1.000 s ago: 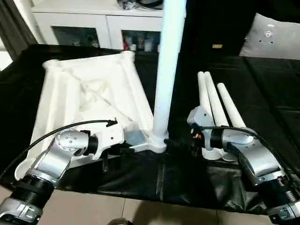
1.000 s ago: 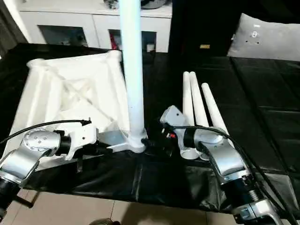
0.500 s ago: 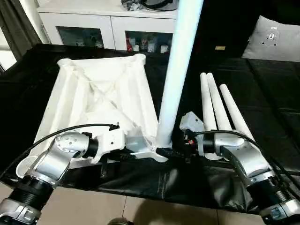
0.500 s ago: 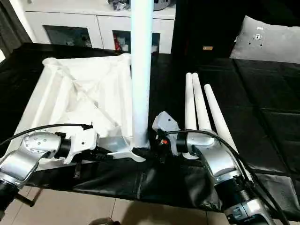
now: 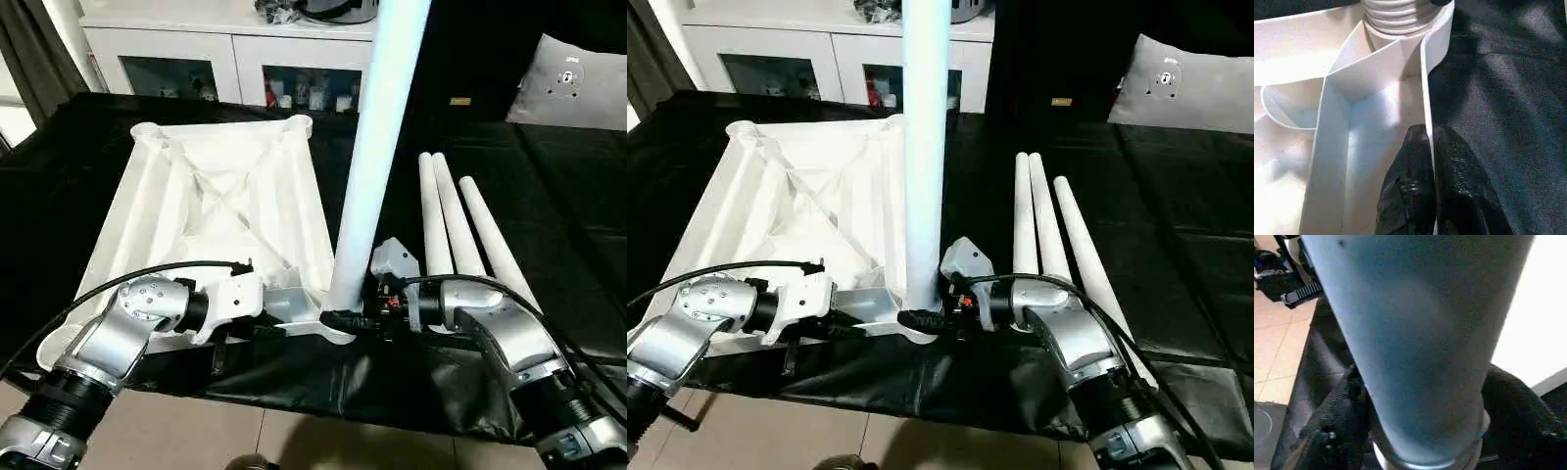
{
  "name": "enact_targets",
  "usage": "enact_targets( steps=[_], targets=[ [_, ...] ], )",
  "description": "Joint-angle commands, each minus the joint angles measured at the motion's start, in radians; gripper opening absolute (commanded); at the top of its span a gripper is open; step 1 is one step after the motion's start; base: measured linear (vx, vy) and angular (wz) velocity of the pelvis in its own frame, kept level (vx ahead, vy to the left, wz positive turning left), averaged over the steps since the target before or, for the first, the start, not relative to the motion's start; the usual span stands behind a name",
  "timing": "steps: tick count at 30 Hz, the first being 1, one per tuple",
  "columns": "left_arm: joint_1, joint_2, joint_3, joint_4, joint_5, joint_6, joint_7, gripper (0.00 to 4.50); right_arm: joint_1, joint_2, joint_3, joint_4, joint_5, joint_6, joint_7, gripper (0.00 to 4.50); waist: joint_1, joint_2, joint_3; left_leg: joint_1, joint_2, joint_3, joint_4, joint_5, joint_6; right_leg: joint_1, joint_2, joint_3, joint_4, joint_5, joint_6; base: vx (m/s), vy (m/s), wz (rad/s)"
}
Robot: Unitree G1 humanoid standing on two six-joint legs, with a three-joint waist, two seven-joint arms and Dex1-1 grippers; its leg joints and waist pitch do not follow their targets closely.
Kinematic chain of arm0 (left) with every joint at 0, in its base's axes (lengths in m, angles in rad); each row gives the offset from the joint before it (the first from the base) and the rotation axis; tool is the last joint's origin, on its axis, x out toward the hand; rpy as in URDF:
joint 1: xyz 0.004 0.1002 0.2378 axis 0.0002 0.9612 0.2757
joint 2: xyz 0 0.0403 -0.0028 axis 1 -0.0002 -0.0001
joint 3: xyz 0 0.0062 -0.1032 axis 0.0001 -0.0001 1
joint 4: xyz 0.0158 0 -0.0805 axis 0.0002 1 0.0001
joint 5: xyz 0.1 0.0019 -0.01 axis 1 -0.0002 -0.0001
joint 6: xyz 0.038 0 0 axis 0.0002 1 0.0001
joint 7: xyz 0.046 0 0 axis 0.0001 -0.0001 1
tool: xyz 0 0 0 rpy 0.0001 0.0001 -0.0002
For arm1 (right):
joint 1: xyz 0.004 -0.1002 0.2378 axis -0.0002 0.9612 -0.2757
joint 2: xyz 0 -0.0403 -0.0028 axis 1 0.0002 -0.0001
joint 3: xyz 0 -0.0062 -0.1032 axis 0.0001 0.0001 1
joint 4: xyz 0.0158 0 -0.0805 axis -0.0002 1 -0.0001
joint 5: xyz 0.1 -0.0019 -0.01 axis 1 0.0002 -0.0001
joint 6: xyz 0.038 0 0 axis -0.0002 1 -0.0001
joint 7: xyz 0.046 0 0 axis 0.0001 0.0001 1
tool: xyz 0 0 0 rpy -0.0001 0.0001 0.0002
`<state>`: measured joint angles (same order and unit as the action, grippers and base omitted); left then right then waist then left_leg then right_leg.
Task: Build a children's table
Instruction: Rotate leg to tighten
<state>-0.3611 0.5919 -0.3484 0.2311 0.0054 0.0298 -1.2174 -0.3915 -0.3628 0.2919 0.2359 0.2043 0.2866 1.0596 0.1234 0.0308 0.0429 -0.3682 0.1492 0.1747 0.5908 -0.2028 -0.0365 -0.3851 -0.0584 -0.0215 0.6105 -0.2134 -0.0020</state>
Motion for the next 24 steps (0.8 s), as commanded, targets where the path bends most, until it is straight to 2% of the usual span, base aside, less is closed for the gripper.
enact_targets(
  steps=[1, 5, 7, 10, 11, 12, 13, 14, 16, 17, 20, 21, 23, 24],
  targets=[
    [0.020, -0.009, -0.046, -0.025, 0.004, 0.005, -0.036, 0.00, 0.007, 0.004, -0.003, 0.002, 0.005, 0.023, -0.008, 3.01, -0.003, -0.003, -0.054, 0.015, 0.082, -0.027, -0.075, -0.160, 0.027, 0.033, -0.090, 0.040, -0.057, -0.076, -0.247, 0.000, 0.000, 0.00],
    [0.030, -0.024, -0.034, -0.035, -0.016, 0.031, -0.022, 0.00, 0.018, 0.028, 0.002, 0.003, 0.006, 0.063, -0.039, 2.82, -0.005, -0.002, -0.052, 0.016, 0.082, -0.027, -0.076, -0.172, 0.023, 0.031, -0.090, 0.041, -0.058, -0.092, -0.249, 0.000, 0.000, 0.00],
    [0.042, -0.046, -0.014, -0.055, -0.038, 0.070, 0.010, 0.00, 0.022, 0.064, 0.003, 0.021, -0.012, 0.074, -0.100, 2.74, -0.012, -0.002, -0.049, 0.015, 0.082, -0.029, -0.081, -0.197, 0.011, 0.031, -0.092, 0.042, -0.061, -0.131, -0.245, 0.000, 0.000, 0.00],
    [0.071, -0.087, 0.017, -0.107, -0.047, 0.190, 0.107, 0.00, 0.000, 0.169, -0.035, 0.096, -0.032, 0.090, -0.272, 2.72, -0.025, -0.003, -0.042, 0.019, 0.079, -0.033, -0.089, -0.271, -0.022, 0.026, -0.093, 0.045, -0.073, -0.247, -0.229, 0.000, 0.000, 0.00],
    [0.081, -0.097, 0.022, -0.125, -0.039, 0.234, 0.141, 0.00, -0.012, 0.204, -0.051, 0.125, -0.036, 0.097, -0.331, 2.72, -0.037, -0.004, -0.040, 0.014, 0.078, -0.037, -0.093, -0.291, -0.036, 0.028, -0.095, 0.045, -0.073, -0.284, -0.222, 0.000, 0.000, 0.00],
    [0.093, -0.126, 0.030, -0.151, -0.022, 0.289, 0.204, 0.00, -0.039, 0.254, -0.073, 0.178, -0.044, 0.099, -0.416, 2.72, -0.042, -0.005, -0.039, 0.011, 0.078, -0.040, -0.095, -0.300, -0.044, 0.032, -0.096, 0.043, -0.071, -0.310, -0.213, 0.000, 0.000, 0.00],
    [0.093, -0.126, 0.030, -0.151, -0.022, 0.289, 0.204, 0.00, -0.039, 0.254, -0.073, 0.178, -0.044, 0.099, -0.416, 2.72, -0.048, -0.003, -0.038, 0.013, 0.078, -0.042, -0.097, -0.315, -0.052, 0.029, -0.097, 0.044, -0.073, -0.339, -0.209, 0.000, 0.000, 0.00],
    [0.105, -0.180, 0.045, -0.188, -0.003, 0.359, 0.294, 0.00, -0.077, 0.318, -0.100, 0.249, -0.055, 0.096, -0.526, 2.72, -0.065, -0.004, -0.037, 0.019, 0.076, -0.045, -0.094, -0.355, -0.068, 0.022, -0.099, 0.045, -0.081, -0.424, -0.190, 0.000, 0.000, 0.00],
    [0.104, -0.249, 0.056, -0.209, 0.021, 0.413, 0.381, 0.00, -0.103, 0.358, -0.121, 0.300, -0.060, 0.101, -0.603, 2.72, -0.074, -0.005, -0.034, 0.023, 0.074, -0.045, -0.092, -0.361, -0.060, 0.017, -0.096, 0.048, -0.092, -0.456, -0.181, 0.000, 0.000, 0.00],
    [0.100, -0.288, 0.057, -0.212, 0.036, 0.431, 0.426, 0.00, -0.111, 0.370, -0.128, 0.318, -0.064, 0.101, -0.633, 2.72, -0.073, -0.004, -0.035, 0.027, 0.075, -0.042, -0.090, -0.359, -0.054, 0.014, -0.095, 0.050, -0.094, -0.449, -0.177, 0.000, 0.000, 0.00],
    [0.078, -0.386, 0.067, -0.210, 0.046, 0.479, 0.553, 0.00, -0.111, 0.395, -0.156, 0.347, -0.065, 0.108, -0.673, 2.72, -0.073, -0.003, -0.037, 0.022, 0.074, -0.038, -0.091, -0.333, -0.042, 0.018, -0.087, 0.050, -0.092, -0.382, -0.176, 0.000, 0.000, 0.00],
    [0.076, -0.396, 0.069, -0.213, 0.044, 0.486, 0.570, 0.00, -0.109, 0.400, -0.164, 0.350, -0.063, 0.110, -0.678, 2.72, -0.067, -0.002, -0.040, 0.023, 0.074, -0.037, -0.089, -0.320, -0.036, 0.019, -0.085, 0.048, -0.091, -0.346, -0.181, 0.000, 0.000, 0.00],
    [0.075, -0.405, 0.067, -0.220, 0.047, 0.497, 0.585, 0.00, -0.112, 0.405, -0.177, 0.363, -0.067, 0.107, -0.694, 2.72, -0.059, -0.002, -0.044, 0.015, 0.073, -0.036, -0.089, -0.278, -0.019, 0.025, -0.086, 0.048, -0.085, -0.275, -0.189, 0.000, 0.000, 0.00],
    [0.073, -0.410, 0.066, -0.223, 0.052, 0.497, 0.587, 0.00, -0.116, 0.404, -0.183, 0.376, -0.072, 0.100, -0.701, 2.72, -0.058, 0.005, -0.045, 0.017, 0.072, -0.036, -0.088, -0.273, -0.016, 0.024, -0.085, 0.048, -0.084, -0.257, -0.191, 0.000, 0.000, 0.00]
  ],
)
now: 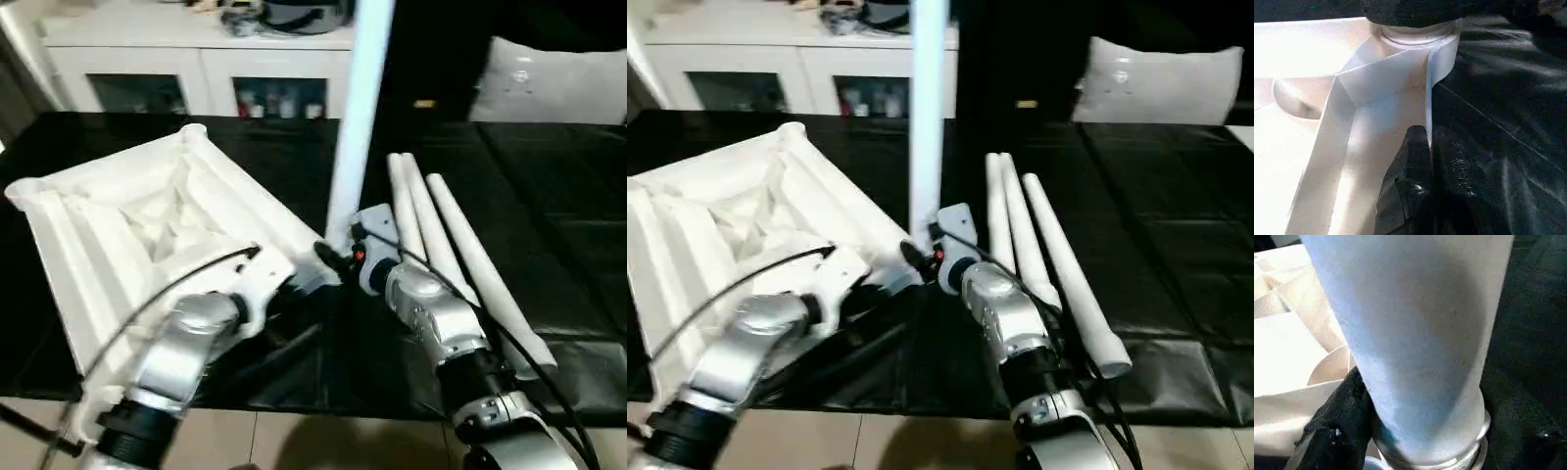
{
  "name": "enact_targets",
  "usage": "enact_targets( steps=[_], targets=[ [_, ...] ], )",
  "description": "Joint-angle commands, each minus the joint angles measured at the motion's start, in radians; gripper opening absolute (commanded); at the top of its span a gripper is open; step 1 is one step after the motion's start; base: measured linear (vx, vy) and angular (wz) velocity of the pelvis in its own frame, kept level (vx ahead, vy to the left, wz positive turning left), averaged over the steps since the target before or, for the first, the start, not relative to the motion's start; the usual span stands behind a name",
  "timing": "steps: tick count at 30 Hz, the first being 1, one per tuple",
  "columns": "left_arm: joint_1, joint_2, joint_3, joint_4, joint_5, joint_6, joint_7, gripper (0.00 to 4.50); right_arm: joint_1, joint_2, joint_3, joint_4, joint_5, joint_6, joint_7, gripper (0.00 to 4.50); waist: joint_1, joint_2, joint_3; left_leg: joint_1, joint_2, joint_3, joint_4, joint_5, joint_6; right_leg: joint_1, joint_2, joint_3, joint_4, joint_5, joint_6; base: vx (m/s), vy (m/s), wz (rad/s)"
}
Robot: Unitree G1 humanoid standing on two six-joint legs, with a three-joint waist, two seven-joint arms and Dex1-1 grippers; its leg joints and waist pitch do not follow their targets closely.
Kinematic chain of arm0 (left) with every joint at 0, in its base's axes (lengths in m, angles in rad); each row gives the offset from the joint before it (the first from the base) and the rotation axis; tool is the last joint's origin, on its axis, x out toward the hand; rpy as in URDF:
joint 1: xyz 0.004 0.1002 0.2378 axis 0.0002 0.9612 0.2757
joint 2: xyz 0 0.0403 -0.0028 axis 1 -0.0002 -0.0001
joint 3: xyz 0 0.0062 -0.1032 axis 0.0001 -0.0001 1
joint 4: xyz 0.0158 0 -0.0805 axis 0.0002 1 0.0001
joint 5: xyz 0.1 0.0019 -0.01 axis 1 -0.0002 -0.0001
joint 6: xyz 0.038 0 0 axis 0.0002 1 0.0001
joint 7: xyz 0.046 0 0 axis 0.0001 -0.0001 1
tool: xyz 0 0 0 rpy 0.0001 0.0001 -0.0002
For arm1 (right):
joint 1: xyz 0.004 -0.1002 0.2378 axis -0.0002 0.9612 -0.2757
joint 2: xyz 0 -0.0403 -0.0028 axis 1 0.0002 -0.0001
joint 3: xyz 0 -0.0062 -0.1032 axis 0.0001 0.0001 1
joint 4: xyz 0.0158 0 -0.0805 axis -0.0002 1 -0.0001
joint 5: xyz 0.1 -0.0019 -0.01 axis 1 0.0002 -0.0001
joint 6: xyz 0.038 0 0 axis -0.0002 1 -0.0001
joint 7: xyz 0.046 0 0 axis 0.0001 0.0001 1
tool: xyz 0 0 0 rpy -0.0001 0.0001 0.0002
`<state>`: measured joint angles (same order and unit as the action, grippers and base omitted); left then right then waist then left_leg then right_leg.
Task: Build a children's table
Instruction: Rotate leg to tighten
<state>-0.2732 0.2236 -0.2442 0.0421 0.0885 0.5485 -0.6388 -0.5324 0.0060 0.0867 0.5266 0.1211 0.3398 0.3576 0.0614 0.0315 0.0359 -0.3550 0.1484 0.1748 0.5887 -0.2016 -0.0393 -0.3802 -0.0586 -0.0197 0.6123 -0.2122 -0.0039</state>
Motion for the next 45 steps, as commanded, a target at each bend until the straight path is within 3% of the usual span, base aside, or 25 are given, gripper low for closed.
enact_targets(
  steps=[1, 4, 8, 11, 15, 20, 24, 27, 35, 36, 38, 45],
  targets=[
    [-0.016, -0.043, -0.039, -0.034, -0.027, -0.019, 0.009, 0.00, 0.022, 0.034, 0.016, 0.093, 0.011, 0.043, -0.001, 3.07, 0.002, 0.005, -0.038, 0.002, 0.072, -0.036, -0.086, -0.274, -0.013, 0.020, -0.084, 0.045, -0.086, -0.251, -0.190, 0.000, 0.000, 0.00],
    [-0.036, -0.023, -0.052, -0.001, 0.008, -0.035, -0.011, 0.00, 0.013, 0.015, -0.012, 0.103, 0.028, 0.024, 0.006, 3.44, 0.003, 0.005, -0.039, 0.004, 0.072, -0.035, -0.086, -0.278, -0.009, 0.020, -0.084, 0.045, -0.087, -0.237, -0.195, 0.000, 0.000, 0.00],
    [-0.044, -0.006, -0.050, 0.029, 0.007, -0.047, -0.016, 0.00, 0.024, -0.014, 0.005, 0.077, 0.007, -0.022, 0.055, 3.83, 0.009, 0.005, -0.038, 0.003, 0.074, -0.034, -0.087, -0.281, -0.009, 0.020, -0.084, 0.043, -0.088, -0.237, -0.193, 0.000, 0.000, 0.00],
    [-0.054, 0.033, -0.046, 0.070, 0.012, -0.075, -0.030, 0.00, 0.050, -0.068, 0.017, 0.013, 0.012, -0.069, 0.152, 4.10, 0.020, 0.002, -0.038, 0.003, 0.074, -0.034, -0.087, -0.282, -0.006, 0.020, -0.085, 0.045, -0.089, -0.249, -0.180, 0.000, 0.000, 0.00],
    [-0.050, 0.100, -0.040, 0.096, 0.002, -0.146, -0.110, 0.00, 0.076, -0.178, 0.004, -0.071, 0.044, -0.097, 0.279, 4.43, 0.028, -0.001, -0.041, 0.000, 0.074, -0.033, -0.083, -0.235, 0.014, 0.027, -0.087, 0.045, -0.084, -0.195, -0.184, 0.000, 0.000, 0.00],
    [-0.037, 0.181, -0.064, 0.098, -0.008, -0.234, -0.216, 0.00, 0.097, -0.300, 0.020, -0.152, 0.059, -0.110, 0.442, 4.43, 0.030, 0.001, -0.049, -0.009, 0.073, -0.029, -0.068, -0.127, 0.068, 0.031, -0.082, 0.037, -0.068, -0.027, -0.222, 0.000, 0.000, 0.00],
    [-0.041, 0.237, -0.094, 0.113, -0.016, -0.288, -0.302, 0.00, 0.103, -0.366, 0.029, -0.187, 0.081, -0.109, 0.559, 4.43, 0.033, 0.002, -0.050, -0.006, 0.078, -0.027, -0.064, -0.121, 0.088, 0.032, -0.086, 0.033, -0.064, -0.014, -0.254, 0.000, 0.000, 0.00],
    [-0.058, 0.297, -0.129, 0.155, -0.009, -0.369, -0.396, 0.00, 0.095, -0.423, 0.074, -0.206, 0.076, -0.114, 0.666, 4.43, 0.038, 0.004, -0.048, -0.005, 0.079, -0.024, -0.063, -0.134, 0.090, 0.030, -0.084, 0.029, -0.065, -0.024, -0.262, 0.000, 0.000, 0.00],
    [-0.084, 0.339, -0.151, 0.172, -0.035, -0.444, -0.525, 0.00, 0.070, -0.434, 0.147, -0.185, 0.032, -0.156, 0.754, 4.43, 0.045, 0.003, -0.046, 0.000, 0.087, -0.025, -0.071, -0.175, 0.042, 0.030, -0.090, 0.026, -0.065, -0.095, -0.261, 0.000, 0.000, 0.00],
    [-0.086, 0.341, -0.153, 0.174, -0.037, -0.454, -0.532, 0.00, 0.069, -0.432, 0.152, -0.183, 0.033, -0.157, 0.762, 4.16, 0.046, 0.004, -0.048, 0.000, 0.088, -0.025, -0.069, -0.163, 0.043, 0.030, -0.090, 0.026, -0.062, -0.072, -0.263, 0.000, 0.000, 0.00],
    [-0.092, 0.345, -0.162, 0.178, -0.043, -0.471, -0.549, 0.00, 0.063, -0.423, 0.164, -0.169, 0.036, -0.155, 0.772, 4.08, 0.051, 0.001, -0.050, 0.000, 0.087, -0.023, -0.066, -0.141, 0.052, 0.031, -0.089, 0.026, -0.057, -0.031, -0.271, 0.000, 0.000, 0.00],
    [-0.093, 0.340, -0.161, 0.186, -0.056, -0.489, -0.589, 0.00, 0.059, -0.385, 0.170, -0.141, 0.064, -0.137, 0.801, 3.52, 0.052, -0.002, -0.049, -0.002, 0.087, -0.023, -0.067, -0.139, 0.052, 0.032, -0.091, 0.024, -0.056, -0.043, -0.271, 0.000, 0.000, 0.00]
  ],
)
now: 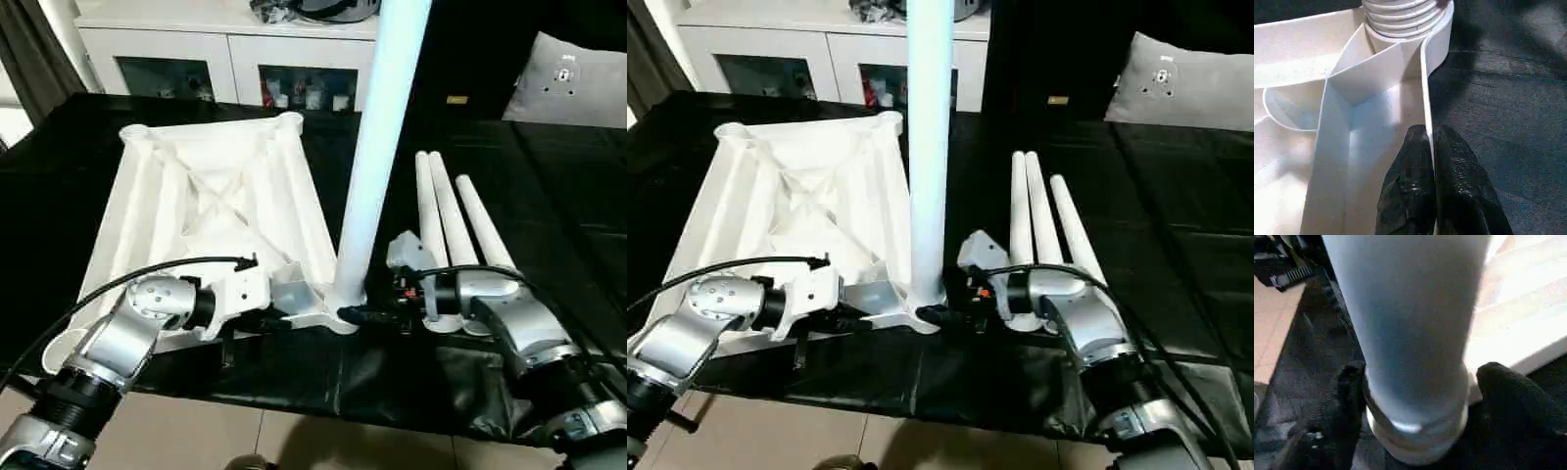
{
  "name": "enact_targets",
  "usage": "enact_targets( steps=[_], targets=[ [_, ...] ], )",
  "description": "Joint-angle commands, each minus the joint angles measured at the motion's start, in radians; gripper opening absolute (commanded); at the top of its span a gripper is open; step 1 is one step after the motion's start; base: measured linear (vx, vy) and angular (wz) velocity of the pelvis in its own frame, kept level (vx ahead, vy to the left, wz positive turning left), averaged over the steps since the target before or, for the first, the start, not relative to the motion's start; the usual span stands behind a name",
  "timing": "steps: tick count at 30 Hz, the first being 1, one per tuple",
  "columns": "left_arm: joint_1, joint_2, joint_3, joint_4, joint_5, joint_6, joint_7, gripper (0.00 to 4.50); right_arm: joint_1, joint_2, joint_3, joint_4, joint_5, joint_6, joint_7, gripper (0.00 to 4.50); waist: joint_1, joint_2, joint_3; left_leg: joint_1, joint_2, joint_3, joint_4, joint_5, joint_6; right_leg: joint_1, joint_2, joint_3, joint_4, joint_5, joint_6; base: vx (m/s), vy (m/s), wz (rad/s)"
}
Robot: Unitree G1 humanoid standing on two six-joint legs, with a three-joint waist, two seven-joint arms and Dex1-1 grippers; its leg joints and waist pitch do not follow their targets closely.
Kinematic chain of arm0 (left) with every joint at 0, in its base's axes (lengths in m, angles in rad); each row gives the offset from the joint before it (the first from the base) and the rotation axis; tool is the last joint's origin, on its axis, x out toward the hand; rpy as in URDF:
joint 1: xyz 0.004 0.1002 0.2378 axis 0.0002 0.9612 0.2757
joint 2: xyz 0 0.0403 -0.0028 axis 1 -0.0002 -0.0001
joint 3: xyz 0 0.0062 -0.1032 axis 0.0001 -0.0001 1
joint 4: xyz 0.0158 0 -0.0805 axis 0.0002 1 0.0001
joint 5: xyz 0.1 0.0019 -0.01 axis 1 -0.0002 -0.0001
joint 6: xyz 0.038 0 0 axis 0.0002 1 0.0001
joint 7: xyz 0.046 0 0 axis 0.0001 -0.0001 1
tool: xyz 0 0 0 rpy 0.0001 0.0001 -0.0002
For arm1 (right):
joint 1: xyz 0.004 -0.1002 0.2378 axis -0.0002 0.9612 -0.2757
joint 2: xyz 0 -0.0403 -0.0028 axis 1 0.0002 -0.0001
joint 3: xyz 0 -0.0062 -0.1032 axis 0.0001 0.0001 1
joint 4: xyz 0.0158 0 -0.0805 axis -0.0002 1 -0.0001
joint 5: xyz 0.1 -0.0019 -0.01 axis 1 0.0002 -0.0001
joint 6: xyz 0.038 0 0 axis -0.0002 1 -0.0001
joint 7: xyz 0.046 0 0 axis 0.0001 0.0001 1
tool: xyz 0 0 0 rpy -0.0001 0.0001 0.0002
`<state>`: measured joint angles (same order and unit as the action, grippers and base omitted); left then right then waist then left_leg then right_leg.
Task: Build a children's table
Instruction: Rotate leg to tighten
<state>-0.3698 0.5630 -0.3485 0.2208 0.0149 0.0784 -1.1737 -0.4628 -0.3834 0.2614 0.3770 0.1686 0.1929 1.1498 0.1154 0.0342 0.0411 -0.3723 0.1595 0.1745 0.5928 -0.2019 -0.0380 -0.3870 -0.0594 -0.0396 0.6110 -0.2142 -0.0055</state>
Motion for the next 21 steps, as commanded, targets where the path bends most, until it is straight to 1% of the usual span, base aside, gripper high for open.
enact_targets(
  steps=[1, 2, 5, 6, 8, 9, 10, 14, 15, 16, 17, 18, 19, 20, 21],
  targets=[
    [0.003, -0.001, -0.057, 0.010, 0.019, -0.019, -0.055, 0.00, -0.011, 0.007, -0.003, 0.013, 0.016, 0.012, 0.013, 3.30, -0.001, -0.003, -0.056, 0.015, 0.076, -0.023, -0.070, -0.136, 0.050, 0.039, -0.092, 0.045, -0.054, -0.041, -0.271, 0.000, 0.000, 0.00],
    [0.002, -0.001, -0.057, 0.011, 0.019, -0.020, -0.055, 0.00, -0.011, 0.007, -0.002, 0.015, 0.016, 0.012, 0.015, 3.30, -0.001, -0.003, -0.056, 0.016, 0.076, -0.023, -0.070, -0.131, 0.051, 0.039, -0.091, 0.044, -0.054, -0.037, -0.270, 0.000, 0.000, 0.00],
    [0.000, -0.001, -0.060, 0.017, 0.015, -0.024, -0.054, 0.00, -0.011, 0.010, -0.004, 0.023, 0.023, 0.018, 0.029, 3.07, 0.002, -0.003, -0.056, 0.015, 0.076, -0.022, -0.069, -0.122, 0.054, 0.039, -0.090, 0.044, -0.052, -0.021, -0.272, 0.000, 0.000, 0.00],
    [0.000, -0.002, -0.060, 0.019, 0.014, -0.025, -0.053, 0.00, -0.009, 0.010, -0.005, 0.021, 0.024, 0.020, 0.030, 2.88, 0.002, -0.003, -0.056, 0.015, 0.076, -0.023, -0.070, -0.125, 0.053, 0.039, -0.090, 0.043, -0.052, -0.028, -0.269, 0.000, 0.000, 0.00],
    [0.001, -0.004, -0.059, 0.023, 0.014, -0.026, -0.053, 0.00, -0.006, 0.010, -0.006, 0.020, 0.028, 0.025, 0.034, 2.88, 0.003, -0.004, -0.057, 0.016, 0.076, -0.022, -0.069, -0.124, 0.052, 0.038, -0.090, 0.044, -0.052, -0.030, -0.269, 0.000, 0.000, 0.00],
    [0.002, -0.006, -0.058, 0.025, 0.015, -0.026, -0.051, 0.00, -0.003, 0.010, -0.006, 0.019, 0.029, 0.027, 0.035, 2.77, 0.003, -0.005, -0.056, 0.015, 0.076, -0.022, -0.069, -0.125, 0.051, 0.039, -0.092, 0.044, -0.053, -0.035, -0.268, 0.000, 0.000, 0.00],
    [0.003, -0.007, -0.057, 0.026, 0.016, -0.027, -0.051, 0.00, 0.000, 0.011, -0.007, 0.018, 0.029, 0.028, 0.037, 2.77, 0.003, -0.006, -0.057, 0.015, 0.076, -0.022, -0.069, -0.122, 0.051, 0.040, -0.092, 0.044, -0.053, -0.038, -0.266, 0.000, 0.000, 0.00],
    [0.026, -0.032, -0.028, 0.023, -0.007, 0.012, -0.011, 0.00, 0.030, 0.047, -0.011, -0.005, 0.039, 0.049, -0.009, 2.73, 0.003, -0.006, -0.056, 0.015, 0.077, -0.021, -0.069, -0.118, 0.052, 0.038, -0.092, 0.044, -0.052, -0.033, -0.267, 0.000, 0.000, 0.00],
    [0.039, -0.042, -0.017, 0.014, -0.015, 0.034, 0.013, 0.00, 0.039, 0.069, -0.012, -0.012, 0.035, 0.056, -0.048, 2.73, 0.004, -0.005, -0.055, 0.016, 0.077, -0.022, -0.071, -0.132, 0.047, 0.037, -0.093, 0.044, -0.054, -0.053, -0.264, 0.000, 0.000, 0.00],
    [0.060, -0.061, -0.003, -0.011, -0.019, 0.073, 0.058, 0.00, 0.044, 0.112, -0.013, -0.002, 0.014, 0.072, -0.134, 2.72, 0.000, -0.007, -0.051, 0.016, 0.077, -0.023, -0.075, -0.153, 0.038, 0.037, -0.092, 0.044, -0.058, -0.086, -0.260, 0.000, 0.000, 0.00],
    [0.060, -0.061, -0.003, -0.012, -0.019, 0.073, 0.059, 0.00, 0.044, 0.112, -0.013, -0.002, 0.014, 0.072, -0.135, 2.72, -0.003, -0.006, -0.048, 0.016, 0.078, -0.024, -0.079, -0.174, 0.030, 0.035, -0.093, 0.045, -0.061, -0.116, -0.259, 0.000, 0.000, 0.00],
    [0.076, -0.077, 0.008, -0.032, -0.023, 0.104, 0.095, 0.00, 0.044, 0.146, -0.015, 0.010, -0.002, 0.089, -0.201, 2.72, -0.011, -0.006, -0.042, 0.019, 0.078, -0.026, -0.086, -0.233, 0.007, 0.033, -0.095, 0.047, -0.068, -0.199, -0.250, 0.000, 0.000, 0.00],
    [0.100, -0.117, 0.030, -0.070, -0.030, 0.174, 0.169, 0.00, 0.035, 0.216, -0.029, 0.052, -0.025, 0.092, -0.327, 2.72, -0.019, -0.007, -0.039, 0.023, 0.075, -0.029, -0.090, -0.281, -0.018, 0.030, -0.096, 0.048, -0.076, -0.289, -0.231, 0.000, 0.000, 0.00],
    [0.100, -0.117, 0.030, -0.070, -0.030, 0.174, 0.169, 0.00, 0.035, 0.216, -0.029, 0.052, -0.025, 0.092, -0.327, 2.72, -0.025, -0.005, -0.038, 0.024, 0.076, -0.030, -0.091, -0.299, -0.032, 0.029, -0.098, 0.050, -0.076, -0.317, -0.226, 0.000, 0.000, 0.00],
    [0.107, -0.155, 0.047, -0.082, -0.023, 0.216, 0.237, 0.00, 0.017, 0.274, -0.052, 0.099, -0.029, 0.094, -0.423, 2.72, -0.037, -0.010, -0.035, 0.014, 0.072, -0.039, -0.097, -0.321, -0.045, 0.036, -0.102, 0.047, -0.080, -0.385, -0.201, 0.000, 0.000, 0.00]
  ],
)
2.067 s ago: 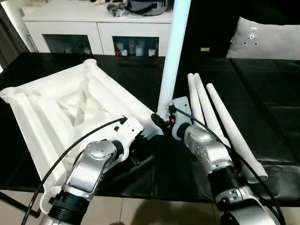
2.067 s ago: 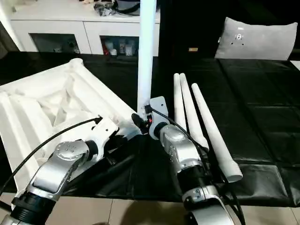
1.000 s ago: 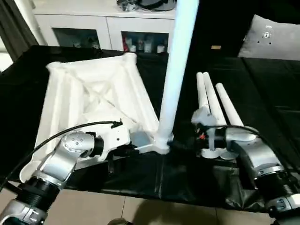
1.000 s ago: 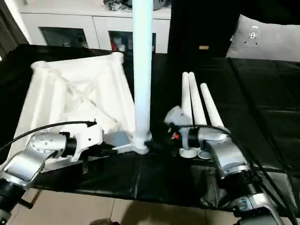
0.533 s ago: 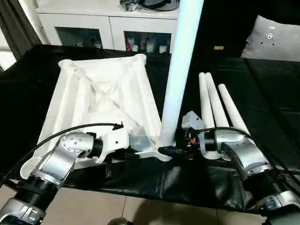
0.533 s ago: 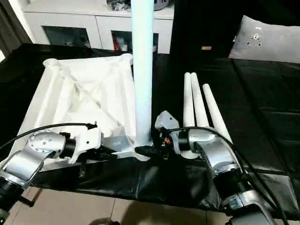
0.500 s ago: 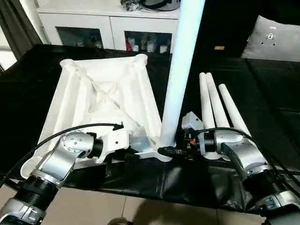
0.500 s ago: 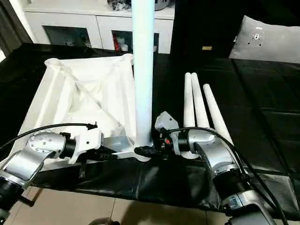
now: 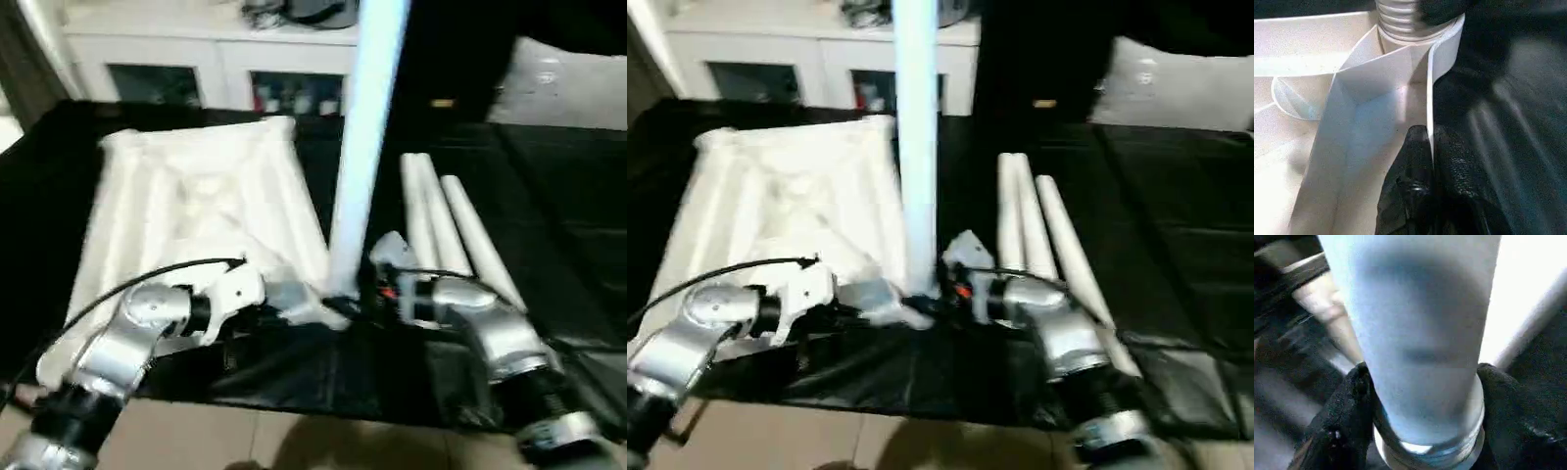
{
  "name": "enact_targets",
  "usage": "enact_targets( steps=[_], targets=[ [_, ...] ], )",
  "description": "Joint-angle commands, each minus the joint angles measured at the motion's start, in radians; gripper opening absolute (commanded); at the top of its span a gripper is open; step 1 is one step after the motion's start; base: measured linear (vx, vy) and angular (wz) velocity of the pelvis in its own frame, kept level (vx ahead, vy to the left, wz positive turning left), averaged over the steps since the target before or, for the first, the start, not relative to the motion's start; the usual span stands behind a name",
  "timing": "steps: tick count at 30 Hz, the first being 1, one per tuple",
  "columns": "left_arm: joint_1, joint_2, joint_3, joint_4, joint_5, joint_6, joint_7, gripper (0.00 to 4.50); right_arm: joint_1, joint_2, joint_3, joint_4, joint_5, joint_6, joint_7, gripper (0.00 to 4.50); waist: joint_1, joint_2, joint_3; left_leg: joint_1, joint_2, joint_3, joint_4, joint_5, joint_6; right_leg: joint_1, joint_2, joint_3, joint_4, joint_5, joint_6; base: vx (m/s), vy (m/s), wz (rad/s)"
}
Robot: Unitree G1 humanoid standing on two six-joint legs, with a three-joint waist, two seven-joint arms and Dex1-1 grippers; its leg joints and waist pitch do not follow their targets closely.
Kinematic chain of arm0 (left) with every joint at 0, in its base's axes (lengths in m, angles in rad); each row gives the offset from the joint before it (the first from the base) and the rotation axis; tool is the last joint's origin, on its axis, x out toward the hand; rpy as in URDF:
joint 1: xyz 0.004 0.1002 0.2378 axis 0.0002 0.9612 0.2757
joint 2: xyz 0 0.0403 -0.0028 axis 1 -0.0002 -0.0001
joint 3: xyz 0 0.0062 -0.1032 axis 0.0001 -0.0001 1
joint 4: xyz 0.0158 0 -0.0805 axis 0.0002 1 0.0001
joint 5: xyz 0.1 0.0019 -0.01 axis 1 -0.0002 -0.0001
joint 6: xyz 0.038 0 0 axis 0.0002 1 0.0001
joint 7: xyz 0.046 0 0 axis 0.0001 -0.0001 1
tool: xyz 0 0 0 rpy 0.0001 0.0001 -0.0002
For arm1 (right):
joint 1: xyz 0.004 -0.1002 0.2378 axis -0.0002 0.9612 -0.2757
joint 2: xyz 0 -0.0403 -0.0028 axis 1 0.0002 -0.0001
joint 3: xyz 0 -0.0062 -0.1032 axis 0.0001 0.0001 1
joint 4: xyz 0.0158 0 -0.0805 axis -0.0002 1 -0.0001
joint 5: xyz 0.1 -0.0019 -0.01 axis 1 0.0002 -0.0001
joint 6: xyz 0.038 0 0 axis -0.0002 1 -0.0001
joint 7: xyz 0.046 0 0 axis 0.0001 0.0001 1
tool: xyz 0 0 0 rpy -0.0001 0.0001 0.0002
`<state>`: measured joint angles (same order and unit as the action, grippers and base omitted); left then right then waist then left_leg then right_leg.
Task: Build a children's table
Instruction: Rotate leg to tighten
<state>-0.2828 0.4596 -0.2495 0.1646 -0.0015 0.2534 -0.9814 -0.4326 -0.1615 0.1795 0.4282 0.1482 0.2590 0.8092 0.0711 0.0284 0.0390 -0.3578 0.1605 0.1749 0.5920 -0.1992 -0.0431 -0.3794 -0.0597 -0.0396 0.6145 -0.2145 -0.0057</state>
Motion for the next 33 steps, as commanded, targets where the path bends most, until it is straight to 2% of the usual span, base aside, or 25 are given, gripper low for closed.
enact_targets(
  steps=[1, 2, 3, 5, 7, 8, 9, 10, 12, 14, 16, 18, 21, 22, 23, 24, 26, 27, 28, 29, 33],
  targets=[
    [0.021, -0.080, -0.041, -0.030, -0.002, 0.066, 0.088, 0.00, -0.026, 0.091, 0.013, 0.081, -0.010, 0.031, -0.147, 2.72, -0.004, -0.004, -0.030, 0.002, 0.069, -0.042, -0.098, -0.358, -0.049, 0.023, -0.100, 0.046, -0.091, -0.455, -0.176, 0.000, 0.000, 0.00],
    [0.020, -0.101, -0.036, -0.031, -0.001, 0.079, 0.115, 0.00, -0.037, 0.117, 0.001, 0.105, -0.010, 0.034, -0.193, 2.72, -0.008, -0.010, -0.030, 0.007, 0.069, -0.042, -0.098, -0.370, -0.051, 0.019, -0.101, 0.047, -0.097, -0.485, -0.165, 0.000, 0.000, 0.00],
    [0.012, -0.144, -0.027, -0.028, 0.009, 0.102, 0.170, 0.00, -0.056, 0.158, -0.019, 0.143, -0.011, 0.039, -0.261, 2.72, -0.013, -0.010, -0.029, 0.015, 0.066, -0.042, -0.093, -0.374, -0.048, 0.012, -0.102, 0.051, -0.103, -0.514, -0.155, 0.000, 0.000, 0.00],
    [-0.010, -0.217, -0.012, -0.014, 0.025, 0.130, 0.262, 0.00, -0.087, 0.202, -0.031, 0.199, -0.027, 0.037, -0.355, 2.72, -0.017, -0.009, -0.027, 0.017, 0.064, -0.041, -0.091, -0.378, -0.042, 0.007, -0.101, 0.052, -0.112, -0.560, -0.136, 0.000, 0.000, 0.00],
    [-0.039, -0.283, -0.008, -0.012, 0.042, 0.166, 0.342, 0.00, -0.107, 0.215, -0.042, 0.236, -0.053, 0.032, -0.417, 2.72, -0.015, -0.008, -0.031, 0.016, 0.065, -0.041, -0.093, -0.362, -0.037, 0.009, -0.097, 0.051, -0.112, -0.530, -0.127, 0.000, 0.000, 0.00],
    [-0.048, -0.304, -0.012, -0.017, 0.048, 0.180, 0.363, 0.00, -0.107, 0.215, -0.048, 0.241, -0.056, 0.027, -0.415, 2.72, -0.012, -0.005, -0.034, 0.016, 0.067, -0.038, -0.093, -0.350, -0.035, 0.008, -0.094, 0.052, -0.109, -0.478, -0.132, 0.000, 0.000, 0.00],
    [-0.048, -0.306, -0.019, -0.025, 0.052, 0.191, 0.366, 0.00, -0.101, 0.212, -0.052, 0.240, -0.057, 0.027, -0.405, 2.72, -0.008, -0.007, -0.036, 0.013, 0.067, -0.036, -0.092, -0.333, -0.027, 0.010, -0.092, 0.053, -0.105, -0.422, -0.140, 0.000, 0.000, 0.00],
    [-0.047, -0.304, -0.025, -0.031, 0.058, 0.197, 0.367, 0.00, -0.097, 0.209, -0.057, 0.241, -0.052, 0.030, -0.394, 3.07, -0.006, -0.008, -0.037, 0.011, 0.067, -0.035, -0.092, -0.322, -0.021, 0.012, -0.092, 0.054, -0.103, -0.395, -0.145, 0.000, 0.000, 0.00],
    [-0.046, -0.301, -0.028, -0.041, 0.068, 0.210, 0.373, 0.00, -0.097, 0.200, -0.070, 0.251, -0.055, 0.024, -0.406, 3.42, -0.004, -0.007, -0.040, 0.005, 0.068, -0.034, -0.093, -0.288, -0.010, 0.018, -0.091, 0.053, -0.095, -0.319, -0.162, 0.000, 0.000, 0.00],
    [-0.046, -0.296, -0.033, -0.048, 0.079, 0.216, 0.373, 0.00, -0.097, 0.194, -0.075, 0.254, -0.055, 0.014, -0.402, 3.52, -0.002, -0.003, -0.042, 0.005, 0.067, -0.031, -0.089, -0.257, -0.003, 0.019, -0.090, 0.053, -0.089, -0.249, -0.182, 0.000, 0.000, 0.00],
    [-0.048, -0.293, -0.040, -0.060, 0.107, 0.235, 0.377, 0.00, -0.105, 0.186, -0.084, 0.267, -0.055, -0.011, -0.404, 3.64, 0.001, -0.005, -0.045, 0.002, 0.067, -0.028, -0.086, -0.229, 0.008, 0.025, -0.091, 0.052, -0.086, -0.201, -0.200, 0.000, 0.000, 0.00],
    [-0.050, -0.277, -0.045, -0.063, 0.119, 0.242, 0.371, 0.00, -0.105, 0.161, -0.090, 0.258, -0.055, -0.039, -0.379, 3.85, 0.003, -0.001, -0.043, 0.002, 0.068, -0.029, -0.087, -0.230, 0.011, 0.024, -0.091, 0.050, -0.087, -0.204, -0.201, 0.000, 0.000, 0.00],
    [-0.057, -0.244, -0.059, -0.066, 0.122, 0.242, 0.346, 0.00, -0.094, 0.129, -0.091, 0.216, -0.049, -0.061, -0.318, 4.08, 0.008, -0.001, -0.045, 0.001, 0.069, -0.029, -0.087, -0.233, 0.013, 0.026, -0.090, 0.049, -0.086, -0.193, -0.200, 0.000, 0.000, 0.00],
    [-0.058, -0.224, -0.064, -0.069, 0.122, 0.238, 0.325, 0.00, -0.088, 0.112, -0.090, 0.187, -0.042, -0.066, -0.286, 4.08, 0.009, -0.002, -0.047, 0.000, 0.070, -0.029, -0.085, -0.211, 0.016, 0.027, -0.088, 0.049, -0.081, -0.155, -0.206, 0.000, 0.000, 0.00],
    [-0.056, -0.205, -0.067, -0.070, 0.121, 0.232, 0.308, 0.00, -0.079, 0.087, -0.085, 0.148, -0.034, -0.068, -0.242, 4.27, 0.010, -0.002, -0.048, -0.001, 0.069, -0.029, -0.084, -0.196, 0.019, 0.029, -0.088, 0.048, -0.079, -0.134, -0.208, 0.000, 0.000, 0.00],
    [-0.053, -0.184, -0.069, -0.073, 0.120, 0.226, 0.290, 0.00, -0.073, 0.071, -0.082, 0.124, -0.028, -0.068, -0.215, 4.41, 0.015, -0.001, -0.052, 0.000, 0.070, -0.028, -0.079, -0.161, 0.033, 0.030, -0.087, 0.047, -0.072, -0.069, -0.214, 0.000, 0.000, 0.00],
    [-0.048, -0.168, -0.069, -0.076, 0.120, 0.221, 0.275, 0.00, -0.070, 0.059, -0.079, 0.109, -0.026, -0.070, -0.197, 4.46, 0.017, -0.003, -0.053, -0.003, 0.070, -0.027, -0.076, -0.131, 0.045, 0.033, -0.087, 0.046, -0.068, -0.019, -0.223, 0.000, 0.000, 0.00],
    [-0.039, -0.127, -0.076, -0.083, 0.123, 0.204, 0.232, 0.00, -0.067, 0.021, -0.071, 0.076, -0.020, -0.075, -0.142, 4.46, 0.016, -0.004, -0.054, -0.006, 0.068, -0.026, -0.074, -0.111, 0.055, 0.034, -0.087, 0.045, -0.064, 0.010, -0.233, 0.000, 0.000, 0.00],
    [-0.028, -0.077, -0.086, -0.088, 0.123, 0.180, 0.173, 0.00, -0.063, -0.026, -0.060, 0.041, -0.016, -0.079, -0.076, 4.46, 0.021, -0.006, -0.054, -0.007, 0.067, -0.028, -0.072, -0.107, 0.065, 0.038, -0.089, 0.043, -0.065, 0.003, -0.231, 0.000, 0.000, 0.00],
    [-0.026, -0.066, -0.088, -0.089, 0.122, 0.174, 0.159, 0.00, -0.063, -0.037, -0.058, 0.034, -0.015, -0.079, -0.061, 4.46, 0.022, -0.006, -0.054, -0.007, 0.068, -0.026, -0.070, -0.102, 0.072, 0.036, -0.087, 0.043, -0.063, 0.004, -0.229, 0.000, 0.000, 0.00],
    [-0.009, 0.053, -0.126, -0.089, 0.101, 0.079, 0.012, 0.00, -0.054, -0.139, -0.018, -0.030, -0.010, -0.073, 0.114, 4.46, 0.019, -0.005, -0.046, -0.004, 0.070, -0.024, -0.076, -0.165, 0.064, 0.030, -0.087, 0.043, -0.073, -0.100, -0.224, 0.000, 0.000, 0.00]
  ],
)
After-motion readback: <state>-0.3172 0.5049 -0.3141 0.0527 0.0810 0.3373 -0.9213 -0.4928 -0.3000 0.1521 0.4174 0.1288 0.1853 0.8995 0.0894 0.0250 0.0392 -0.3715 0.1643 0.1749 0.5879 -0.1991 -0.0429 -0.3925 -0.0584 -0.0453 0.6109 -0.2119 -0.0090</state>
